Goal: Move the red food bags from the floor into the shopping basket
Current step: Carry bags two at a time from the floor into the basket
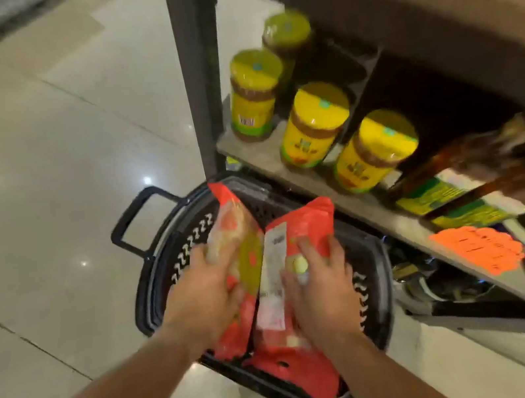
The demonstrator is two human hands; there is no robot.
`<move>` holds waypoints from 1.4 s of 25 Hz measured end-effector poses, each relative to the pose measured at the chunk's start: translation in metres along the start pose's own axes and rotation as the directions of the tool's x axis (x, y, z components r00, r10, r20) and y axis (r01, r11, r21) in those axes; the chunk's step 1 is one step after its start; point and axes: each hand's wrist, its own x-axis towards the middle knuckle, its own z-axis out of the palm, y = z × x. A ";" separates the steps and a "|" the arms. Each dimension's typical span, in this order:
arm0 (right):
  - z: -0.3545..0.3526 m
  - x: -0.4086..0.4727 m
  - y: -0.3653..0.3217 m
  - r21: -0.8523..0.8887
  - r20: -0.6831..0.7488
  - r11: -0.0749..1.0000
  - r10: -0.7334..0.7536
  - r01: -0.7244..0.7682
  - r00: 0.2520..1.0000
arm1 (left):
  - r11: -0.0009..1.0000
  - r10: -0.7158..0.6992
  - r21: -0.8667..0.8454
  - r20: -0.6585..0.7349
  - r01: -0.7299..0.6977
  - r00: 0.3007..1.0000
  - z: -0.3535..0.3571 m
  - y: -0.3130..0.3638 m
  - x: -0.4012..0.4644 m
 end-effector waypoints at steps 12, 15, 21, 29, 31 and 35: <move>0.123 0.043 0.109 -0.104 0.166 0.992 0.082 -0.065 0.983 | 0.895 0.123 0.423 0.061 -0.137 0.991 0.108 -0.066 0.074; 0.057 0.005 0.080 -0.151 0.202 0.982 -0.085 0.117 0.976 | 0.844 0.299 0.426 0.130 -0.325 0.945 0.076 -0.020 0.027; -0.140 -0.143 0.044 -0.394 0.080 0.891 -0.209 0.223 0.975 | 0.740 0.426 0.520 0.131 -0.427 0.895 -0.023 0.120 -0.127; -0.382 -0.467 0.069 -0.394 -0.168 0.912 0.050 -0.113 0.985 | 0.665 0.631 0.486 0.040 -0.567 0.775 -0.146 0.314 -0.426; -0.428 -0.564 0.094 -0.351 -0.217 0.901 0.185 -0.254 0.958 | 0.629 0.679 0.473 0.053 -0.618 0.732 -0.158 0.356 -0.510; -0.490 -0.715 0.152 -0.282 -0.299 0.837 0.388 -0.470 0.872 | 0.479 0.799 0.442 0.138 -0.759 0.585 -0.150 0.453 -0.646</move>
